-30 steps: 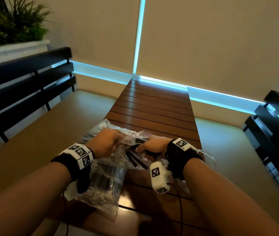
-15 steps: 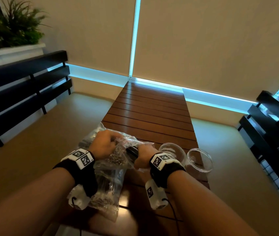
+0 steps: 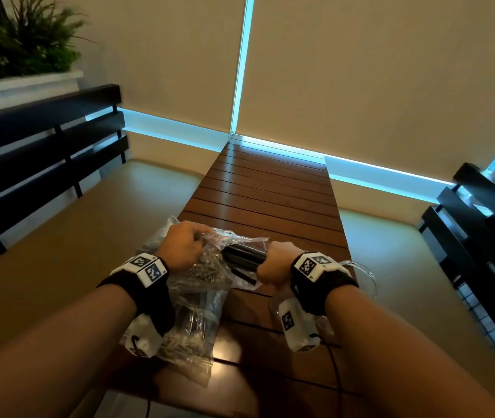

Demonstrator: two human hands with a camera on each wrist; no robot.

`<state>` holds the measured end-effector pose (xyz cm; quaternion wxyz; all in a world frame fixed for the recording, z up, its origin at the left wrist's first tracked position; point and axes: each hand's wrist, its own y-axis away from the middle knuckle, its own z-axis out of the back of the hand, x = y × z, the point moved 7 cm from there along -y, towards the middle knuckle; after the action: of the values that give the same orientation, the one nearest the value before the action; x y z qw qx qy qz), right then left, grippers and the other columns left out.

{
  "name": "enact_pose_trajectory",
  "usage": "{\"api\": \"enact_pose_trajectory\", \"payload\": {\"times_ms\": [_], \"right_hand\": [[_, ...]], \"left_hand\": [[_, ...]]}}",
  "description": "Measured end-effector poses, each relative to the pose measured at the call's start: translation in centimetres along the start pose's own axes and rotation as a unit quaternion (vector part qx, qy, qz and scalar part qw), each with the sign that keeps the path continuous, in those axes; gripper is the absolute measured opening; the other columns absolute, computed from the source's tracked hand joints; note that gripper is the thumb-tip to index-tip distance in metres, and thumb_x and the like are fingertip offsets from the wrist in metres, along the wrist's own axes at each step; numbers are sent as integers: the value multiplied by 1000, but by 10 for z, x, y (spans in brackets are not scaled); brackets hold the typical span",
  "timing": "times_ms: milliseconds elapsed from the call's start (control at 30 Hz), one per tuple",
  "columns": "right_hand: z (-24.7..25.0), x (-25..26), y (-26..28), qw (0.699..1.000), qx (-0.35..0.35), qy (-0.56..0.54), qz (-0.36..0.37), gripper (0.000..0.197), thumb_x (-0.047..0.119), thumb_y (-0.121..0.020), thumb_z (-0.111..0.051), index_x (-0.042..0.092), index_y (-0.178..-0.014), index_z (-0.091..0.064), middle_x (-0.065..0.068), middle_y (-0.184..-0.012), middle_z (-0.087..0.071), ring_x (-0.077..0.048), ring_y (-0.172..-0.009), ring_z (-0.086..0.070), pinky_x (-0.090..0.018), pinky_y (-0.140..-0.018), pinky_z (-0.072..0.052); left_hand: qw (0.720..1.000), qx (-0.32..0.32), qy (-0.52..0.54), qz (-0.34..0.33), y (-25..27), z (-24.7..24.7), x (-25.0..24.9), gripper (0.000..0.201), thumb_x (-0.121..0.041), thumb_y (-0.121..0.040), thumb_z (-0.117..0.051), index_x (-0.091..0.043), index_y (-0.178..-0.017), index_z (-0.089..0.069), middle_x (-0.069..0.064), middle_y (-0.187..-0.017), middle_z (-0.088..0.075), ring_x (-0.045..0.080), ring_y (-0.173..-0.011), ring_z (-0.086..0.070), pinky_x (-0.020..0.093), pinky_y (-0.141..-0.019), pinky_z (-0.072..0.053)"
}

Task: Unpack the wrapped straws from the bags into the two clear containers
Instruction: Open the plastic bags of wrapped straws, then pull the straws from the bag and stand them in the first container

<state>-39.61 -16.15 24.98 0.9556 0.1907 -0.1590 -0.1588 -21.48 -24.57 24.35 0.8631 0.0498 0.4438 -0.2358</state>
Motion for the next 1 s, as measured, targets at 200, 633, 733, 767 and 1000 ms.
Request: {"api": "enact_pose_trajectory", "payload": {"times_ms": [200, 633, 733, 767, 1000], "right_hand": [[33, -41, 38, 999, -2, -17, -49, 14, 15, -72, -66, 7, -84, -67, -5, -68, -67, -17, -55, -61, -26, -57, -54], [74, -97, 73, 959, -185, -211, -30, 6, 18, -74, -62, 15, -69, -63, -2, -58, -63, -18, -50, -59, -25, -47, -50], [66, -86, 67, 941, -228, -250, 8, 5, 16, -75, -62, 12, -72, -62, -2, -59, -62, -16, -47, -59, -26, -50, -53], [65, -80, 65, 937, -240, -251, 26, 6, 16, -76, -62, 13, -71, -60, -2, -59, -61, -17, -49, -59, -28, -51, -53], [51, -18, 54, 930, -271, -200, 144, 20, 22, -77, -62, 21, -97, -58, 3, -86, -67, -20, -80, -64, -40, -76, -55]], "left_hand": [[999, -18, -31, 6, -11, -4, -5, 19, -17, -98, -58, -16, -97, -77, 5, -90, -76, 19, -76, -66, 28, -71, -50], [978, 112, -168, 44, -17, -61, -28, 46, -51, -69, -60, -25, -106, -71, 3, -105, -72, 26, -102, -67, 45, -91, -54], [961, 140, -240, 4, -10, -73, -37, 91, -65, -71, -65, -35, -150, -32, 4, -155, -35, 28, -140, -39, 65, -116, -20], [973, 127, -191, -5, -6, -70, -49, 102, -69, -70, -65, -33, -154, -22, 3, -160, -25, 27, -145, -31, 64, -117, -13], [915, 93, 393, 8, 3, -39, -147, 62, -54, -68, -76, -11, -111, -61, 0, -113, -71, 14, -106, -67, 46, -97, -50]]}}
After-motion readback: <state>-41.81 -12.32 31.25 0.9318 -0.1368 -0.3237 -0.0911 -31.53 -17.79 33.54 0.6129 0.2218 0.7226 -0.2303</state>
